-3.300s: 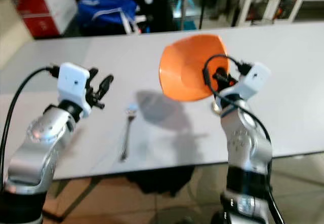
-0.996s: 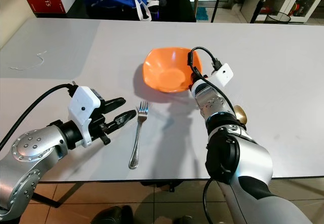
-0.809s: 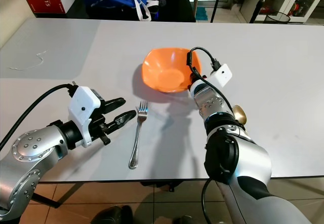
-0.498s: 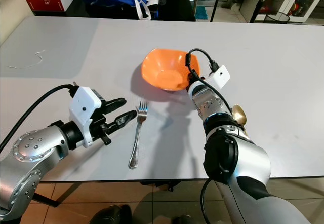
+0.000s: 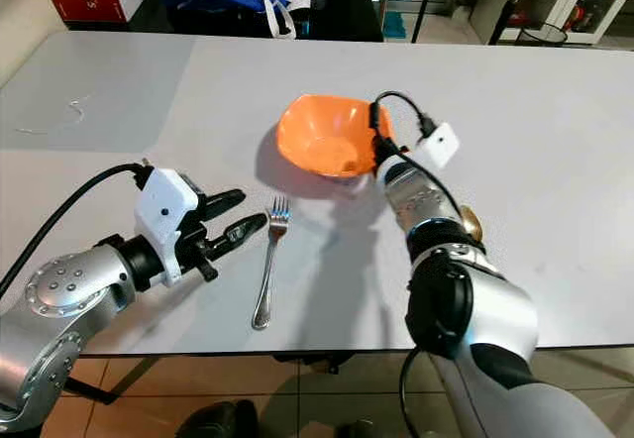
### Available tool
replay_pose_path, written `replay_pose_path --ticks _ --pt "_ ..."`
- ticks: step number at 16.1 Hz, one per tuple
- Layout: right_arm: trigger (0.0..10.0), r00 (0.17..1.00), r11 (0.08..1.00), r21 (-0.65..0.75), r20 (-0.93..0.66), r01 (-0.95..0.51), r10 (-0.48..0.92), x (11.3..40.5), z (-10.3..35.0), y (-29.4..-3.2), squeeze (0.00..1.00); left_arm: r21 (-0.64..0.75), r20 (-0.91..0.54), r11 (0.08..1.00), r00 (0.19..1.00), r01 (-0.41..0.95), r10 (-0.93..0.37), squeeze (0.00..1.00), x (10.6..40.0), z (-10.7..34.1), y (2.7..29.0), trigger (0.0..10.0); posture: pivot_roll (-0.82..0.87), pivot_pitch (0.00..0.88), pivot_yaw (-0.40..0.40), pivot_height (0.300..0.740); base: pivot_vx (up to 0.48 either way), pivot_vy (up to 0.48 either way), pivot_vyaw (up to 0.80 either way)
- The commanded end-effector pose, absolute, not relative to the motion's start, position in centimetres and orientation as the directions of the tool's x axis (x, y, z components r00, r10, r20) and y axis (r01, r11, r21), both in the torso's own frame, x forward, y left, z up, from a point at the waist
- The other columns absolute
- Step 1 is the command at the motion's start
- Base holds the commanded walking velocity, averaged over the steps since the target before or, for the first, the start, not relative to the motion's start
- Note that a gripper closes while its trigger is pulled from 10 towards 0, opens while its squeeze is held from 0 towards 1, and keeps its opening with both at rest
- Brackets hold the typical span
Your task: Setting the table
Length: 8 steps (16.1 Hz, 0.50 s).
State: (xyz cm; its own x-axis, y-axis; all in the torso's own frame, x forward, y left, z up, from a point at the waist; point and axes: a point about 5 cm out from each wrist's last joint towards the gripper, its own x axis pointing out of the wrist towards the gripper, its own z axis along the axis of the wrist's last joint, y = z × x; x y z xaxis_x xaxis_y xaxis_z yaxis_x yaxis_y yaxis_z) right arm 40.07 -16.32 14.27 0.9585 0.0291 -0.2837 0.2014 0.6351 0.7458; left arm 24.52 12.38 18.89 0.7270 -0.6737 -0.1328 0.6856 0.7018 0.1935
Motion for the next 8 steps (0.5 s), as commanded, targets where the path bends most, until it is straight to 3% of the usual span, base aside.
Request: replay_pose_path --ticks 1,5,7,8 --pt "10.0 0.966 0.651 0.732 -0.26 0.2 -0.004 40.1 14.6 -17.5 0.0 0.238 -0.125 0.71 0.746 0.662 -0.654 0.0 24.7 19.2 12.5 10.0 0.04 0.092 -0.015 0.74 0.0 0.0 0.0" --pt "10.0 0.989 0.756 0.64 -0.041 0.135 -0.142 39.4 17.4 -21.7 0.0 0.226 -0.08 0.81 0.839 0.541 -0.538 0.0 25.9 19.4 13.4 10.0 0.01 0.068 -0.009 0.74 0.0 0.0 0.0" --pt "10.0 0.935 0.881 0.471 0.294 0.039 -0.199 36.1 22.5 -22.7 0.0 0.2 -0.04 0.868 0.889 0.454 -0.455 0.0 26.3 19.6 13.9 10.0 -0.01 0.054 -0.004 0.74 0.0 0.48 0.0" --pt "10.0 0.926 0.898 0.44 0.334 0.015 -0.179 35.2 23.3 -22.4 0.0 0.206 -0.036 0.875 0.897 0.439 -0.441 0.0 26.3 19.7 13.9 10.0 -0.01 0.054 -0.004 0.74 0.0 0.48 0.0"
